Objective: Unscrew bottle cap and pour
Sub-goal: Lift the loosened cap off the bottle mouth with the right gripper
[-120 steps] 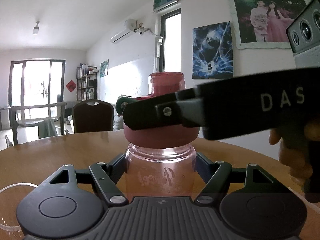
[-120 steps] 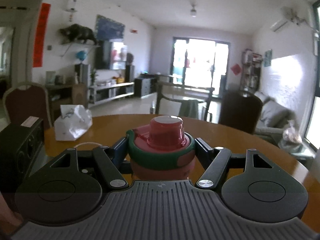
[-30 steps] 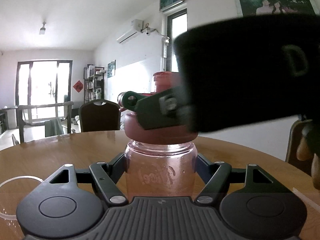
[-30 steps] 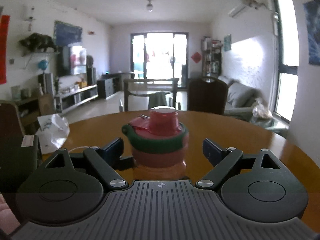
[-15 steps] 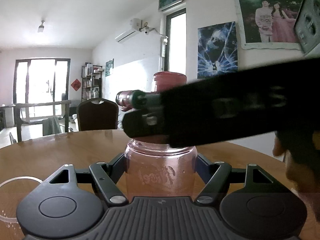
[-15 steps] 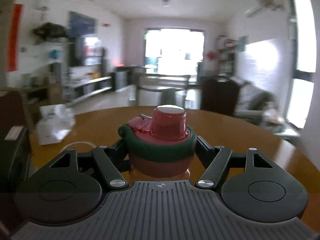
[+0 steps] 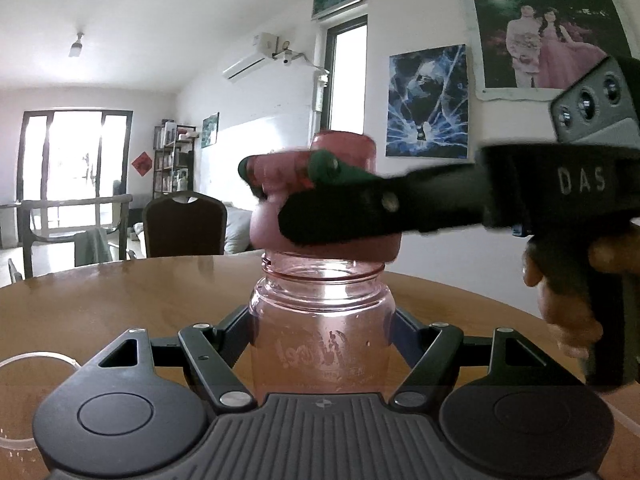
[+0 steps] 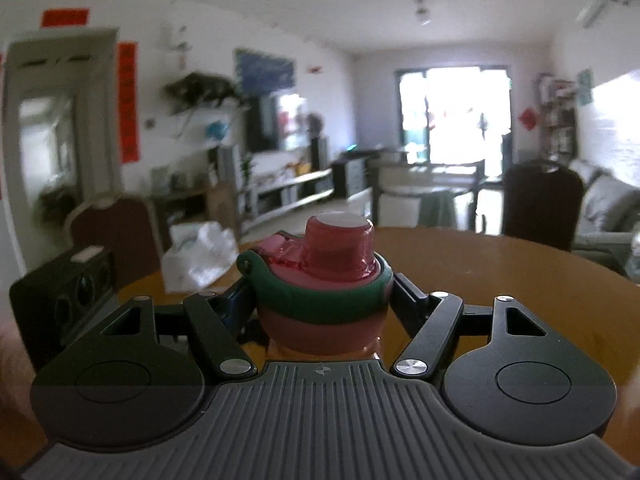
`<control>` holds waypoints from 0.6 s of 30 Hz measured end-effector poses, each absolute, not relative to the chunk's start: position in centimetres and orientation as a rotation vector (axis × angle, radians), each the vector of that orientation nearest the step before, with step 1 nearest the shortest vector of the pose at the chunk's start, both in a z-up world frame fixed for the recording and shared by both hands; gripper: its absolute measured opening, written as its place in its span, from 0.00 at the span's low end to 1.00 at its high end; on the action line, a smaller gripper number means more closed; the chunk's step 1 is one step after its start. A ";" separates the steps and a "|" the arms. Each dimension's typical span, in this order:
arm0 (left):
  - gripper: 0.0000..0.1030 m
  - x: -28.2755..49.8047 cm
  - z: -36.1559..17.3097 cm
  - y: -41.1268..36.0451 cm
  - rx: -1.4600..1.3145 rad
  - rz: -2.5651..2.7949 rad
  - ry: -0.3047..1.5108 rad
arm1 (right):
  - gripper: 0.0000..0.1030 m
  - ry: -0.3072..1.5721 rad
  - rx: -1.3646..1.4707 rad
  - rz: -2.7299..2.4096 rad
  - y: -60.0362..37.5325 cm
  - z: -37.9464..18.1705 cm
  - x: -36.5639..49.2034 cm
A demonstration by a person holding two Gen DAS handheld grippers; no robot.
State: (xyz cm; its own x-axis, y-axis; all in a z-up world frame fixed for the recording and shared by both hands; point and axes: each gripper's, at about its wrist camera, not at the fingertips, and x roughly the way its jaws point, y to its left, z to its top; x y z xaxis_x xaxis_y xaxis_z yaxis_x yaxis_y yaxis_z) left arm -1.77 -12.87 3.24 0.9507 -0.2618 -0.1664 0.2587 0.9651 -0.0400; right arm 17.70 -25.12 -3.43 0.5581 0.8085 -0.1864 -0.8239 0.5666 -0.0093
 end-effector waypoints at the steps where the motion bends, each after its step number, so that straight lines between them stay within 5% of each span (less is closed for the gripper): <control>1: 0.69 -0.1 3.0 -12.0 -0.013 -0.265 0.171 | 0.71 0.162 -0.093 0.973 -25.3 -3.4 17.8; 18: 0.70 4.7 2.5 -9.3 0.009 -0.257 0.178 | 0.71 0.227 -0.149 0.658 -30.5 -5.8 18.7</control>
